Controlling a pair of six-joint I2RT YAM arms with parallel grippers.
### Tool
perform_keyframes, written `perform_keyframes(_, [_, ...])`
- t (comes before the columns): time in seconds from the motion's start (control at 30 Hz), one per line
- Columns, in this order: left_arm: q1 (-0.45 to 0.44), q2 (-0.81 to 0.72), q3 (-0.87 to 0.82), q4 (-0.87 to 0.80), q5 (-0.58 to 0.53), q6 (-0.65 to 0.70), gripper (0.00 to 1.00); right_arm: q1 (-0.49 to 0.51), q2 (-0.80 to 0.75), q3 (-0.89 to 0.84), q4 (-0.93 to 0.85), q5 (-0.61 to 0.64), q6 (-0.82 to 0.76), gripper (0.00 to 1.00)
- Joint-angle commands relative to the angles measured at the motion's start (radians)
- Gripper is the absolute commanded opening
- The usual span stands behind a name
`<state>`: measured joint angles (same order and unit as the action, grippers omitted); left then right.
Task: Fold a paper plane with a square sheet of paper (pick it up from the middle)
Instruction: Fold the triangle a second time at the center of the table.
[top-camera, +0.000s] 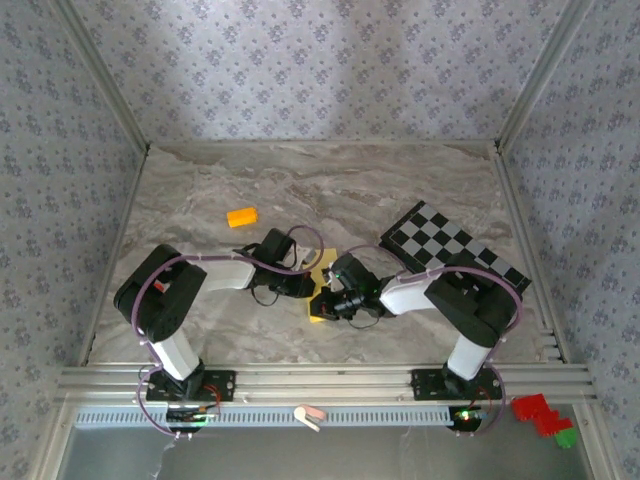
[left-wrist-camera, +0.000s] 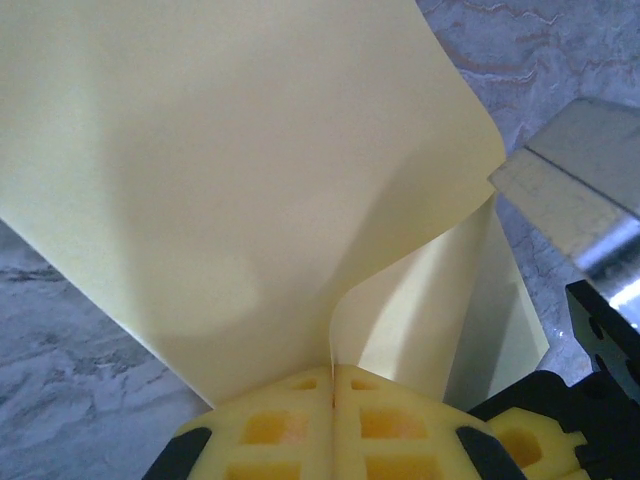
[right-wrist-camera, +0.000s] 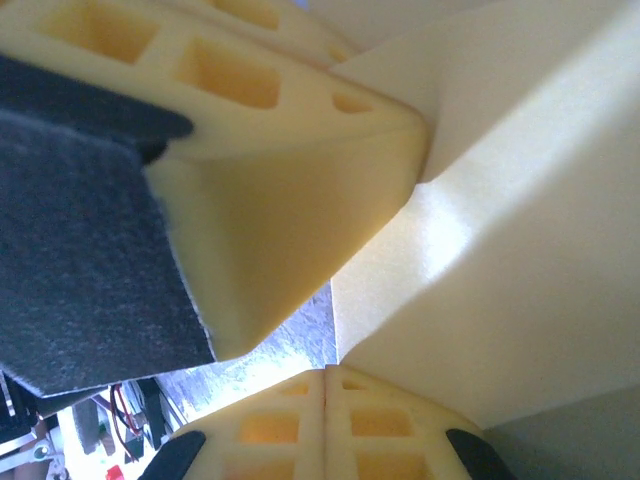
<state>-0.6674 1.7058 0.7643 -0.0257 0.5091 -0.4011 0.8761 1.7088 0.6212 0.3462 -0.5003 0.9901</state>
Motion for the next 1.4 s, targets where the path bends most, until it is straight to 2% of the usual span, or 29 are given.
perform_keyframes(0.0, [0.001,0.054,-0.021,-0.074,-0.068,0.025,0.0,0.029,-0.001,-0.034,-0.147,0.007,-0.019,0.04])
perform_keyframes(0.37, [0.002,0.057,-0.019,-0.079,-0.072,0.026,0.0,0.05,-0.022,-0.032,-0.099,-0.062,-0.013,0.03])
perform_keyframes(0.53, [0.002,0.052,-0.02,-0.082,-0.07,0.028,0.0,-0.038,-0.106,-0.105,0.017,-0.096,0.033,0.03])
perform_keyframes(0.77, [0.0,0.055,-0.019,-0.082,-0.069,0.028,0.0,-0.158,-0.193,-0.087,-0.045,-0.091,-0.01,0.03])
perform_keyframes(0.9, [0.002,0.058,-0.018,-0.08,-0.069,0.028,0.0,-0.168,-0.166,-0.012,-0.13,-0.076,-0.058,0.03])
perform_keyframes(1.37, [0.002,0.069,-0.014,-0.083,-0.066,0.031,0.0,-0.208,0.004,0.06,-0.14,-0.075,-0.082,0.03])
